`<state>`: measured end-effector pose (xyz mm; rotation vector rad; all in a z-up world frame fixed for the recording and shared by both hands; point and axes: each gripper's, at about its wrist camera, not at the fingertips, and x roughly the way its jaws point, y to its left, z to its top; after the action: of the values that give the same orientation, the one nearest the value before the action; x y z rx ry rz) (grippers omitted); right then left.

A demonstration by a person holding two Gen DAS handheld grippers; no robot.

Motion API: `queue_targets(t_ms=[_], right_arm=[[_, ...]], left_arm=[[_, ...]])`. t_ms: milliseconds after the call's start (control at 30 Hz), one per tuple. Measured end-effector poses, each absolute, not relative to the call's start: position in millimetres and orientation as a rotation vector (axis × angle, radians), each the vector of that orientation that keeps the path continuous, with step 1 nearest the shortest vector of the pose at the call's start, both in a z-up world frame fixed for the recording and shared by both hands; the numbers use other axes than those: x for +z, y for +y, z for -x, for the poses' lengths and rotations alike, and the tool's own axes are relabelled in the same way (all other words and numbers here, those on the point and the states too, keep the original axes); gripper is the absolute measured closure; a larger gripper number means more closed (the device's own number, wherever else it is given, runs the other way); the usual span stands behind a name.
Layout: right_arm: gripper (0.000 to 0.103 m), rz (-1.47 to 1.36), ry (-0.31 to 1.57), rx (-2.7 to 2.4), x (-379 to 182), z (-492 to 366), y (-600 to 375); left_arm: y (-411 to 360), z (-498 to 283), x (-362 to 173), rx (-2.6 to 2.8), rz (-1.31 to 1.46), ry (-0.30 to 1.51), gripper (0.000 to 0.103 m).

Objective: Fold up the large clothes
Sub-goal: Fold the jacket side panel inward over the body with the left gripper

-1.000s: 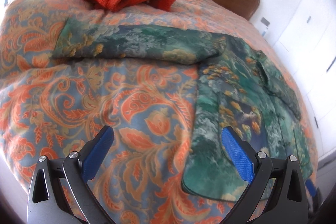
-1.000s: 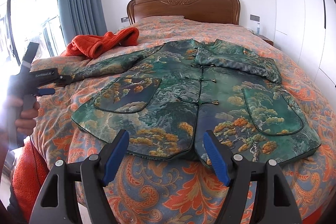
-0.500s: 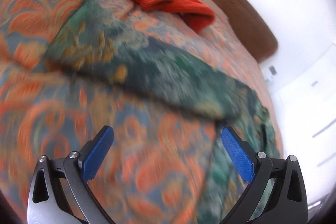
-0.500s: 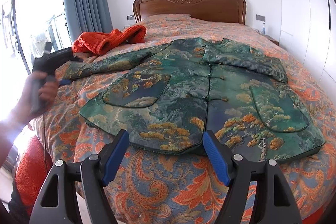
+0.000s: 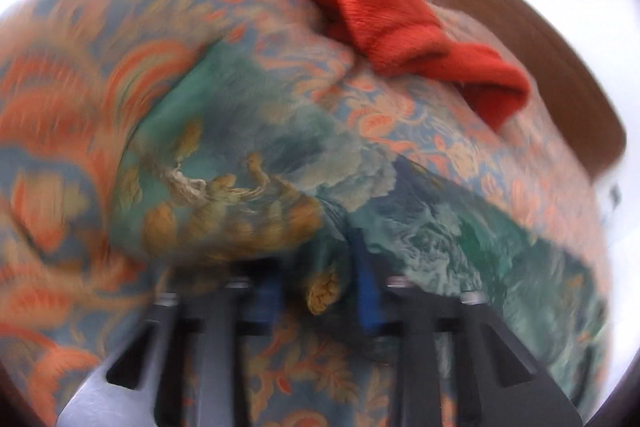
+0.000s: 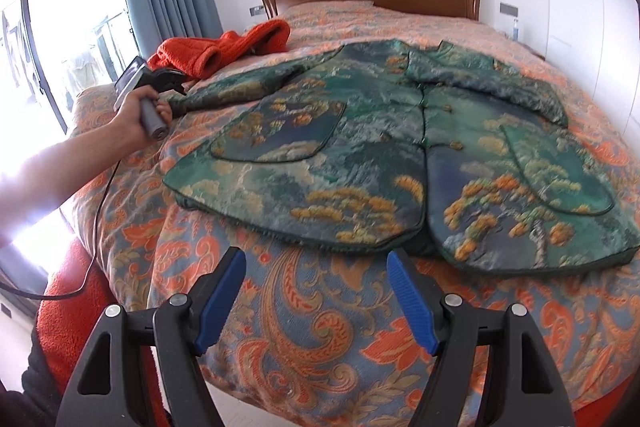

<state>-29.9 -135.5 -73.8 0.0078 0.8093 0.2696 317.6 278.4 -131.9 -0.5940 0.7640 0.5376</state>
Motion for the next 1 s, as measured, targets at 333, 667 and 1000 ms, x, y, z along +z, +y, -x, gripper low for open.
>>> queue_targets(t_ms=[333,667,1000], right_arm=[[0.028,-0.069,0.803,0.286,-78.9,30.2,-145.1],[0.028,-0.140,0.750,0.240,-67.2,42.3,-169.6],[0.028,-0.156,0.733,0.178,-61.2,48.3,-194.7]], left_arm=[[107.0,-318.4,-2.8,0.316,-0.094,0.513,0.088],[-86.9,-315.7,-51.8,-0.027,-0.558,0.562,0.087],[-144.2,-254.1,-120.4,-0.157,-0.739,0.639,0.013]])
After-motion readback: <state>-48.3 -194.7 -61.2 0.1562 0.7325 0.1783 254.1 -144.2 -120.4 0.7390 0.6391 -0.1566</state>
